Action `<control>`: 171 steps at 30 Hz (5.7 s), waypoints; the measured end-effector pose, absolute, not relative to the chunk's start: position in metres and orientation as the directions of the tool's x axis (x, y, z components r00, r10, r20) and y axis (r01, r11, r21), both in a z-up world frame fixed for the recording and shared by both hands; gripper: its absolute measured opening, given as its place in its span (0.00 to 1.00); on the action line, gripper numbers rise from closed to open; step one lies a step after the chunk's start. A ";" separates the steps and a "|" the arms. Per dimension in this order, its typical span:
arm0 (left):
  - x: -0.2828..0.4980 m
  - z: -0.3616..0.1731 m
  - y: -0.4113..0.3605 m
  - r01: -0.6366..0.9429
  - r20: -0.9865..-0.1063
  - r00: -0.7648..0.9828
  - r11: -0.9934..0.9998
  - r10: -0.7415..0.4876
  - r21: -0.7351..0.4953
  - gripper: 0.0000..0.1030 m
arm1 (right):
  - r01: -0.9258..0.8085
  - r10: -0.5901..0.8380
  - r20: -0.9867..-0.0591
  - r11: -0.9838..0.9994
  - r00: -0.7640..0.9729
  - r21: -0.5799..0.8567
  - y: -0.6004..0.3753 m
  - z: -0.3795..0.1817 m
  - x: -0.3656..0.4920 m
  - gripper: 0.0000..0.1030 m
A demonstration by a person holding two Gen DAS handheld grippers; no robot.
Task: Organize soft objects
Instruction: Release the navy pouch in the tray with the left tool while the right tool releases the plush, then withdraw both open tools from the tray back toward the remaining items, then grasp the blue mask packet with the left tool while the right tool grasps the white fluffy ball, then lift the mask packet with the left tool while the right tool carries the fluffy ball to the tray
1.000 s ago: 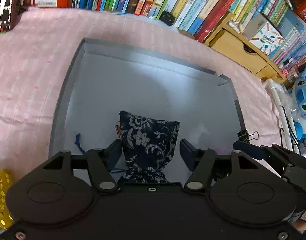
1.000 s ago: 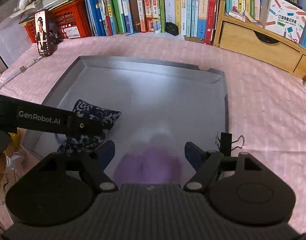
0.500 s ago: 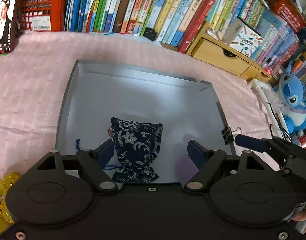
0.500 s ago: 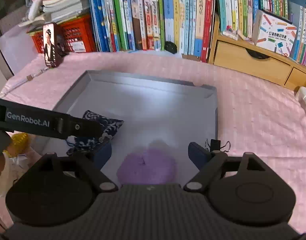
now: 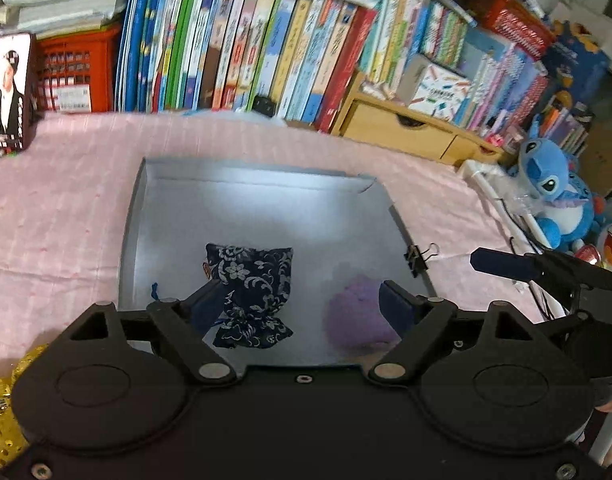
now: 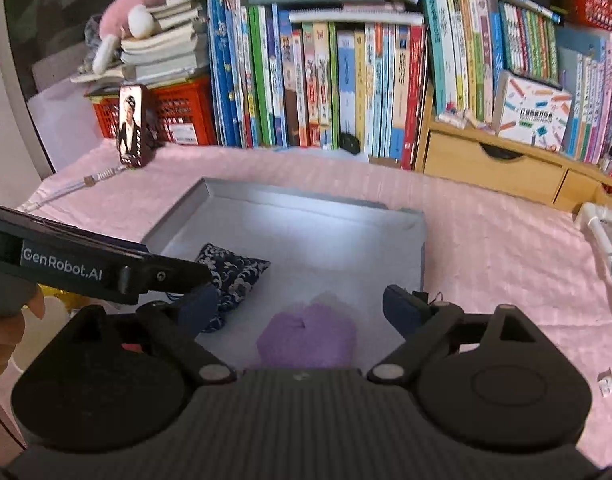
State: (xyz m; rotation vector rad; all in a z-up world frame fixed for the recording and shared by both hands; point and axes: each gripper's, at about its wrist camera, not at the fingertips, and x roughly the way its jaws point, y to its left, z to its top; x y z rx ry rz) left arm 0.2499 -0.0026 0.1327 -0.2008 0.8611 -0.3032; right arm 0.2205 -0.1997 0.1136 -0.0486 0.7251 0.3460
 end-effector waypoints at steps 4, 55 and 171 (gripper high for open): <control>0.231 0.143 0.001 0.212 -0.670 0.651 0.933 -0.357 -0.291 0.84 | -0.339 0.299 -0.620 0.939 0.725 0.056 -0.200 0.121 0.202 0.94; 0.027 0.098 0.074 0.113 -0.421 0.896 0.990 -0.139 -0.085 0.95 | -0.434 0.369 -0.440 0.899 0.819 -0.053 -0.140 0.069 0.039 1.00; 0.041 0.007 0.094 0.036 -0.487 0.873 0.996 0.008 0.081 0.31 | -0.217 0.160 -0.412 0.972 0.897 -0.095 -0.110 -0.005 0.042 0.67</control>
